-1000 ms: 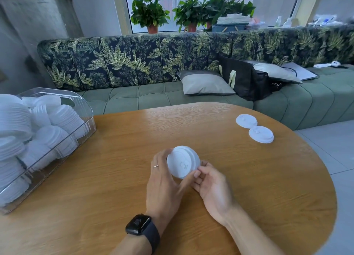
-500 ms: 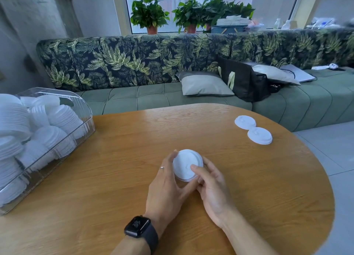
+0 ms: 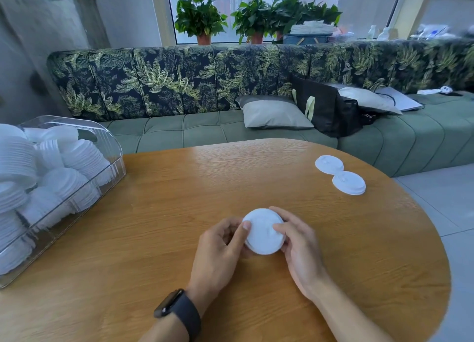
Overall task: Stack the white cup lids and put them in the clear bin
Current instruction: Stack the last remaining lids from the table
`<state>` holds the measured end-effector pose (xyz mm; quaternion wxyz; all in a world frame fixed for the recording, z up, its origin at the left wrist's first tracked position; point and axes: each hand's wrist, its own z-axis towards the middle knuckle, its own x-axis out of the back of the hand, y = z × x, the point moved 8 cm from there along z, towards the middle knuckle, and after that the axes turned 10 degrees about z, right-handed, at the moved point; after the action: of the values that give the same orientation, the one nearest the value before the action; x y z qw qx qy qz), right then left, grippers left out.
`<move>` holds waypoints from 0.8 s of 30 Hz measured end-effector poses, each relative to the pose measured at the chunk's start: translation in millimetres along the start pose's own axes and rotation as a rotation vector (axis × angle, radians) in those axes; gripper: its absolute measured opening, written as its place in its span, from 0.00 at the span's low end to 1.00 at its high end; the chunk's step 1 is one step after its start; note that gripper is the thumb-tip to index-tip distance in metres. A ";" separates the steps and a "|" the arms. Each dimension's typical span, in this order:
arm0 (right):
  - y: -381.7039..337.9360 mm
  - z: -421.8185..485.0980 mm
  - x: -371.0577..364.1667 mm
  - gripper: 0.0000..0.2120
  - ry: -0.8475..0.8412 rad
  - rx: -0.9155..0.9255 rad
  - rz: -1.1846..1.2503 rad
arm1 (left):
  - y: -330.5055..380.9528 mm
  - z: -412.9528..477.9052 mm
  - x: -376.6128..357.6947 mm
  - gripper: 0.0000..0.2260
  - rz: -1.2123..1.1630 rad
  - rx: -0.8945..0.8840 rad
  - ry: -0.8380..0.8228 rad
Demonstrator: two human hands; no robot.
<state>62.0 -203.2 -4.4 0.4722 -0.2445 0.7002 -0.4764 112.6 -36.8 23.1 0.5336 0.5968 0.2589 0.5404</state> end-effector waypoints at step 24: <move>-4.9 -7.1 -6.3 0.11 -0.039 -0.068 0.044 | 6.2 -4.1 -19.7 0.41 0.462 -0.263 -0.082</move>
<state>57.9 -197.2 3.4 0.4875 -0.2544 0.7117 -0.4371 101.6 -54.6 20.9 0.4792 0.5869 0.0214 0.6523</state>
